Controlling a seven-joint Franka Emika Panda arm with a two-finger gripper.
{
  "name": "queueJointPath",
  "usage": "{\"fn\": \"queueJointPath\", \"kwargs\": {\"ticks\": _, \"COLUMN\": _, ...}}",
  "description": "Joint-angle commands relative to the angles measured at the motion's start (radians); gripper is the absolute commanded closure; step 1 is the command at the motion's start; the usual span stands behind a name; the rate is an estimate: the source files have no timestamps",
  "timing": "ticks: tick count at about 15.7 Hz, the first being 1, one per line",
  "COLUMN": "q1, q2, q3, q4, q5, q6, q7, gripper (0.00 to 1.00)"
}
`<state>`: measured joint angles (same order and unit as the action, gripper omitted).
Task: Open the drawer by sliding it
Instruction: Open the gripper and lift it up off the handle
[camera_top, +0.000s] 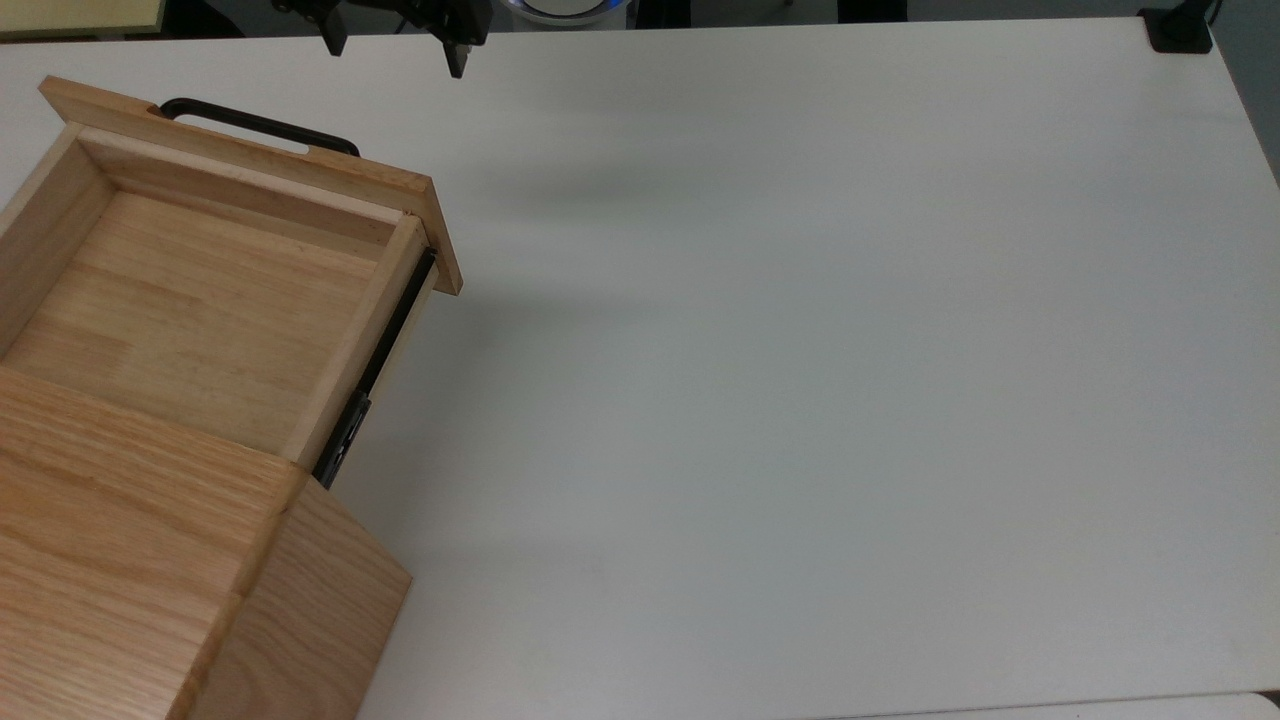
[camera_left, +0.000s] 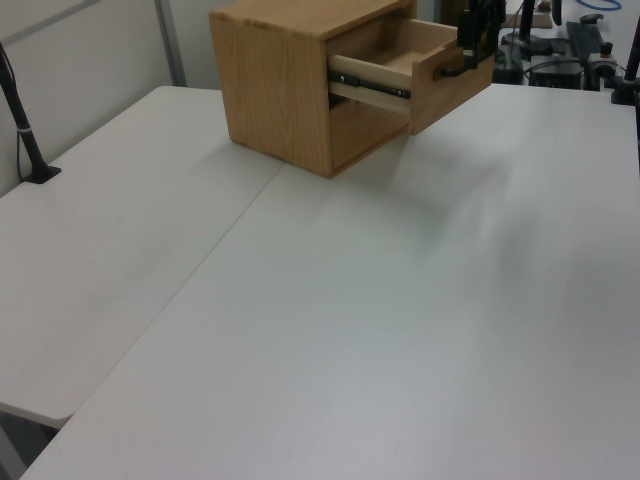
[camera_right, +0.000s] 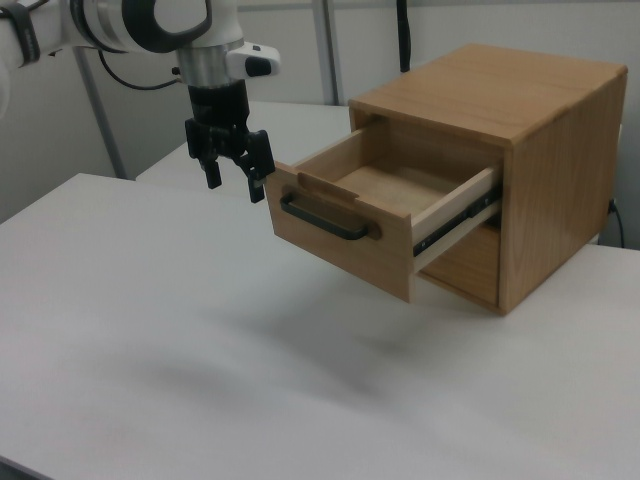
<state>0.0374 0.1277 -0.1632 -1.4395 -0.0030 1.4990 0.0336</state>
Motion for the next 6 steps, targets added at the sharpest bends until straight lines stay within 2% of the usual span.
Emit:
{"fn": "queueJointPath", "kwargs": {"ticks": 1, "q1": -0.01, "q2": -0.023, "q3": -0.004, "q4": -0.015, "q5": -0.014, "q6": -0.013, "q7": -0.049, "gripper": 0.0}}
{"fn": "queueJointPath", "kwargs": {"ticks": 6, "q1": -0.005, "q2": -0.023, "q3": 0.001, "q4": -0.016, "q5": -0.014, "q6": -0.017, "q7": -0.046, "gripper": 0.0}}
